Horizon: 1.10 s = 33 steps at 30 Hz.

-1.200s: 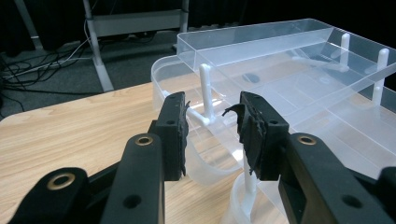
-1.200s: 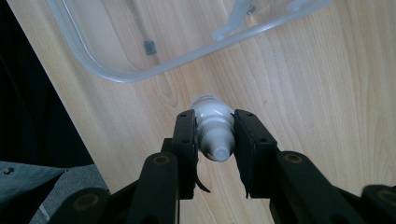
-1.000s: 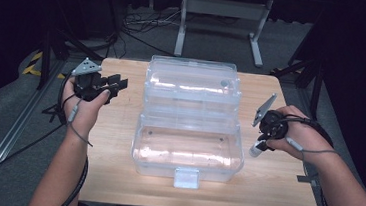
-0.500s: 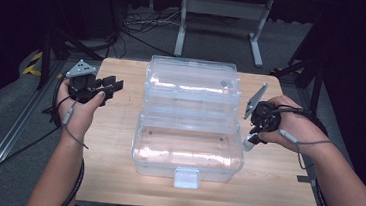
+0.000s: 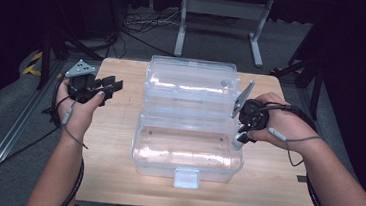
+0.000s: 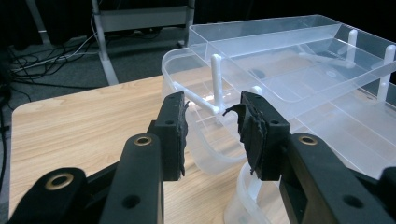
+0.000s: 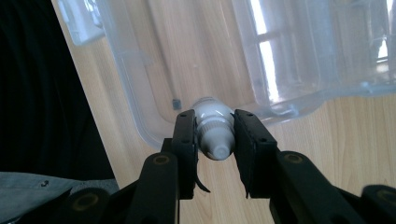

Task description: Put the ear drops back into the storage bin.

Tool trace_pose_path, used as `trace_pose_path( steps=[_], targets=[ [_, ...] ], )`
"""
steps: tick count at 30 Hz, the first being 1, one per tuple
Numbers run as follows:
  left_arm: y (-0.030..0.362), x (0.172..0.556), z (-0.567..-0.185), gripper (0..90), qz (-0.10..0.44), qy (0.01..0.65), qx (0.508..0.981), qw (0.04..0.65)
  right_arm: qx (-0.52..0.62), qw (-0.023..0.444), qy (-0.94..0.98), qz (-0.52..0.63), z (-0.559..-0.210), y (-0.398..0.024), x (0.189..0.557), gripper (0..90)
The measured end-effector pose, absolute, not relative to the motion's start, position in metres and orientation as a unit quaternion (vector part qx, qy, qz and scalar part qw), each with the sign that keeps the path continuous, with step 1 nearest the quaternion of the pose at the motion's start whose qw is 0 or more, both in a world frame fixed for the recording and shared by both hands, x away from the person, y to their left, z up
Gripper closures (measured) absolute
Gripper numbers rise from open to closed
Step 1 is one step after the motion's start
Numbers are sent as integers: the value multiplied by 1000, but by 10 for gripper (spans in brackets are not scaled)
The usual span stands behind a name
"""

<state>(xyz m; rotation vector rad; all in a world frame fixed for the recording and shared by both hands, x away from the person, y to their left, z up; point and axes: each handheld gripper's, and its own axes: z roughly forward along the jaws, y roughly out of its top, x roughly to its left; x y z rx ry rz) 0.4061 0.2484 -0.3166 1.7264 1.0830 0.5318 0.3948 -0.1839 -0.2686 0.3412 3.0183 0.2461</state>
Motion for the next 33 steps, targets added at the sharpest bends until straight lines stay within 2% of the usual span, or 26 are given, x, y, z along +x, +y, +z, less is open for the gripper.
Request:
trace_pose_path(
  steps=[12,33],
  targets=[
    [248,407,-317,623,219,448,712,494,94,35,992,74,-282,-165,398,714],
    [249,406,-317,620,217,448,713,493,66,9,996,55,-332,-141,401,714]
  ],
)
